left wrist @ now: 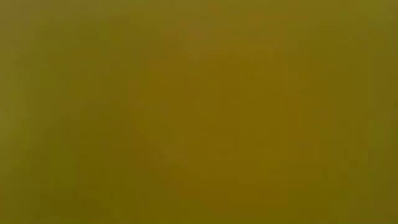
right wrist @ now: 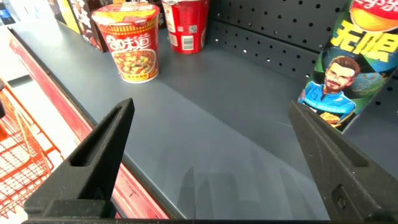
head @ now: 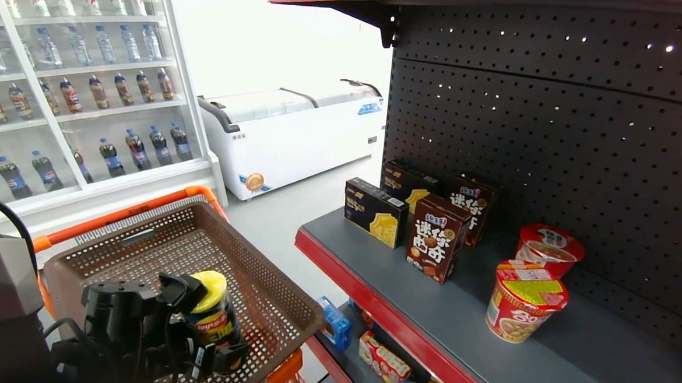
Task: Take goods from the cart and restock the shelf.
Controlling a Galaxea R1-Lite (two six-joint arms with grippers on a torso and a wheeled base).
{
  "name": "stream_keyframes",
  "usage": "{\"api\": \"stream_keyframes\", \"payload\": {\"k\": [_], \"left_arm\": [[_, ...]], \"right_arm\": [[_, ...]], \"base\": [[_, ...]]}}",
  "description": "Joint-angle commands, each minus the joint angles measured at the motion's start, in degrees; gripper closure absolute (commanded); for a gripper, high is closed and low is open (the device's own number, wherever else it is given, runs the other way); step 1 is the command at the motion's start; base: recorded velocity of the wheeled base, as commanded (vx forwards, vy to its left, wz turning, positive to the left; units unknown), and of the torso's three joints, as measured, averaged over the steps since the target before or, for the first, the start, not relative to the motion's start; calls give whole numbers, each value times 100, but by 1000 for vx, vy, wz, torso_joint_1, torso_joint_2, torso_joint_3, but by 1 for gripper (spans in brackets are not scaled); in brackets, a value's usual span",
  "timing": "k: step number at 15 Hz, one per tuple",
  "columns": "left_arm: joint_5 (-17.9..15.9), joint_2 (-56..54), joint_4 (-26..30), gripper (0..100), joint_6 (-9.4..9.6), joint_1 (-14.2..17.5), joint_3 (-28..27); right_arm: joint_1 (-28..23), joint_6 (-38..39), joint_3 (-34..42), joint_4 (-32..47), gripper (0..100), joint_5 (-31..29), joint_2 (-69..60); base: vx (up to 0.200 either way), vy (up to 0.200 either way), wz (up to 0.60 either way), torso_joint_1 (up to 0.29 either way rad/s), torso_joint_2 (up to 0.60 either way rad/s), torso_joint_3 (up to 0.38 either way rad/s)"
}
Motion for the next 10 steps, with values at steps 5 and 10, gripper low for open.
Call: {"api": "stream_keyframes", "payload": {"k": [5, 10], "left_arm": [[16, 15, 38, 100, 20, 87, -219], [368, -477, 29, 100, -7, 149, -113]], "right_arm": [[1, -1, 0, -2, 0, -2, -1], [1, -1, 0, -2, 0, -2, -1]], "base": [[0, 0, 0, 0, 0, 0], [0, 0, 0, 0, 0, 0]]}}
